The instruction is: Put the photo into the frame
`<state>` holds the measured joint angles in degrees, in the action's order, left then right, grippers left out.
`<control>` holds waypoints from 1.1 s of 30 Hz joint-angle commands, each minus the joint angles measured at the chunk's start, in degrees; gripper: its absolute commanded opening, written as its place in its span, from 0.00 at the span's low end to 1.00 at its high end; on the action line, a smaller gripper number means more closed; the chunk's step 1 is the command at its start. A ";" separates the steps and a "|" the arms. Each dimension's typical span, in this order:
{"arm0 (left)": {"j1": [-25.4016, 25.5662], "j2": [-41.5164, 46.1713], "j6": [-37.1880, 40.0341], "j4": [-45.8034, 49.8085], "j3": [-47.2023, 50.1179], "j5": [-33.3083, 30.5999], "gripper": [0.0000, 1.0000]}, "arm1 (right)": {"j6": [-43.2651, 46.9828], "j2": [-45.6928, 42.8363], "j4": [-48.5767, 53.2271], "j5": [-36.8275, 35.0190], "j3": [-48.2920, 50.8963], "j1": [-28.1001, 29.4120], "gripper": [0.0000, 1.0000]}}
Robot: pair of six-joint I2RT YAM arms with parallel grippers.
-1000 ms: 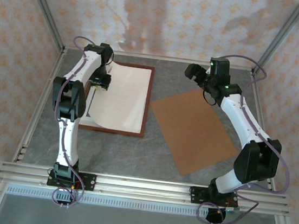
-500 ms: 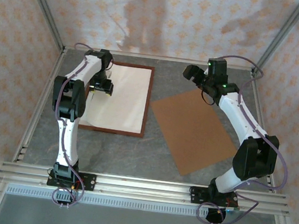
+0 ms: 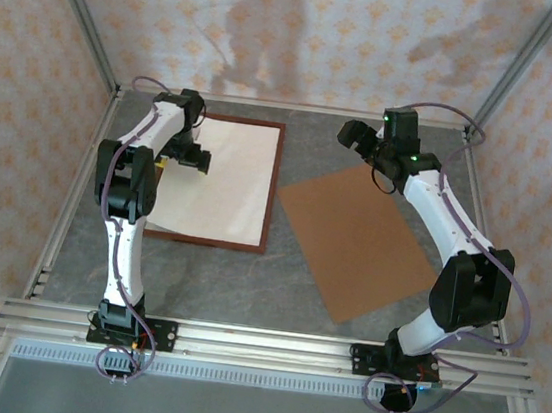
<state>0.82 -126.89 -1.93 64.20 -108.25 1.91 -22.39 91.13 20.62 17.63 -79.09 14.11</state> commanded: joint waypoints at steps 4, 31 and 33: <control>-0.82 2.81 -2.33 -3.12 1.70 -5.58 1.00 | 1.56 1.18 1.59 -1.15 1.38 0.70 0.95; 44.97 18.63 -22.54 -33.43 25.21 -0.52 0.94 | 9.84 12.44 9.48 -20.70 3.09 -8.13 0.99; 45.99 17.83 -23.01 -33.41 24.78 0.80 0.94 | 10.29 12.98 10.20 -20.44 3.36 -8.69 0.99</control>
<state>46.02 -108.14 -23.16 30.28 -81.71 3.81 -13.58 102.96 28.08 -0.54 -75.44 6.04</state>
